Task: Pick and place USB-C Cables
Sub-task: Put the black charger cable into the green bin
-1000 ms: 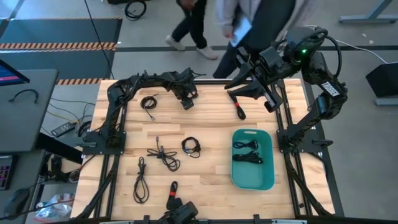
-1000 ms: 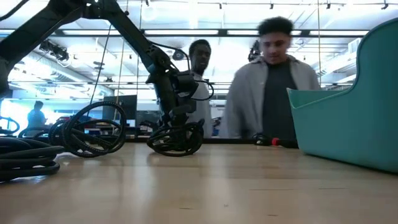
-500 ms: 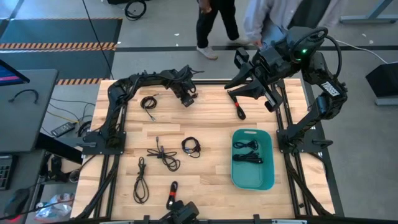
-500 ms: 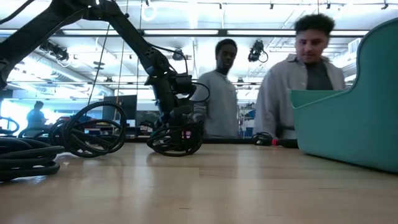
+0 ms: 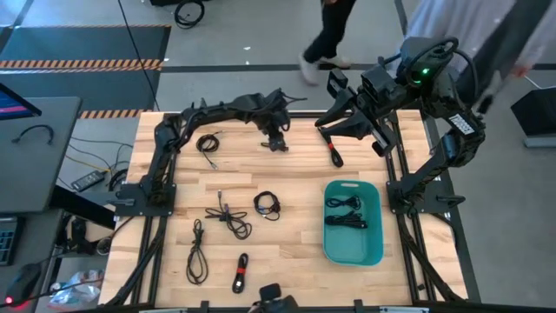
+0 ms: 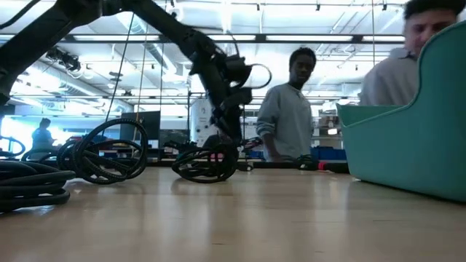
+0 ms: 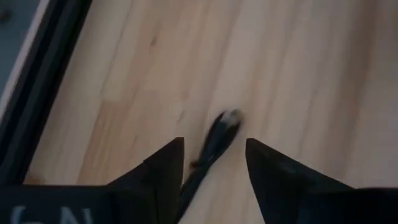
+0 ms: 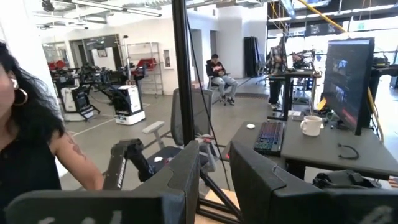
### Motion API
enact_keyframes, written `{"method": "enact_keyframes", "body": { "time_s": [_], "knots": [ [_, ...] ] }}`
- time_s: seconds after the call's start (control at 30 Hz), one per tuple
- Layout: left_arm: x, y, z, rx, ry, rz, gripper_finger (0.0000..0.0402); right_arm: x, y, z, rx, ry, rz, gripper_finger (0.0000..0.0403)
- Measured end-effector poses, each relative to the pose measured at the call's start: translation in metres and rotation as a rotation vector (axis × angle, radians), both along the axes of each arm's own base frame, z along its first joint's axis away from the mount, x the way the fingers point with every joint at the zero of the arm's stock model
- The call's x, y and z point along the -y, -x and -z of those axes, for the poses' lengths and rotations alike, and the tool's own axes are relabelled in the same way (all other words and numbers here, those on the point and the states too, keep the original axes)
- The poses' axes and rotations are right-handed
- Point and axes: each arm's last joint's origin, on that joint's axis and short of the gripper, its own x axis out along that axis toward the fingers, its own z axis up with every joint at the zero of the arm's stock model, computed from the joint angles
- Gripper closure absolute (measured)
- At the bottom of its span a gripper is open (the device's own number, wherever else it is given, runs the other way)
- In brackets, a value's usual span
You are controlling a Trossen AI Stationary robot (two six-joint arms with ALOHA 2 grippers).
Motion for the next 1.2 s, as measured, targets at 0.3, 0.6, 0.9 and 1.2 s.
{"method": "enact_keyframes", "body": {
  "time_s": [0.3,0.6,0.9,1.2],
  "knots": [
    [0.017,-0.004,-0.011,-0.124,-0.122,0.175,0.0204,-0.001,0.001,0.0,-0.011,-0.016,-0.051,0.0307],
    [0.019,-0.003,0.001,-0.192,-0.134,0.272,0.0182,-0.002,0.002,0.0,-0.018,-0.026,-0.082,0.0307],
    [0.009,-0.001,0.033,-0.274,-0.077,0.283,0.0182,-0.003,0.002,0.0,-0.026,-0.04,-0.102,0.0307],
    [0.006,-0.004,0.045,-0.286,-0.089,0.288,0.0182,-0.005,0.002,0.0,-0.028,-0.045,-0.111,0.0307]
  ]
}}
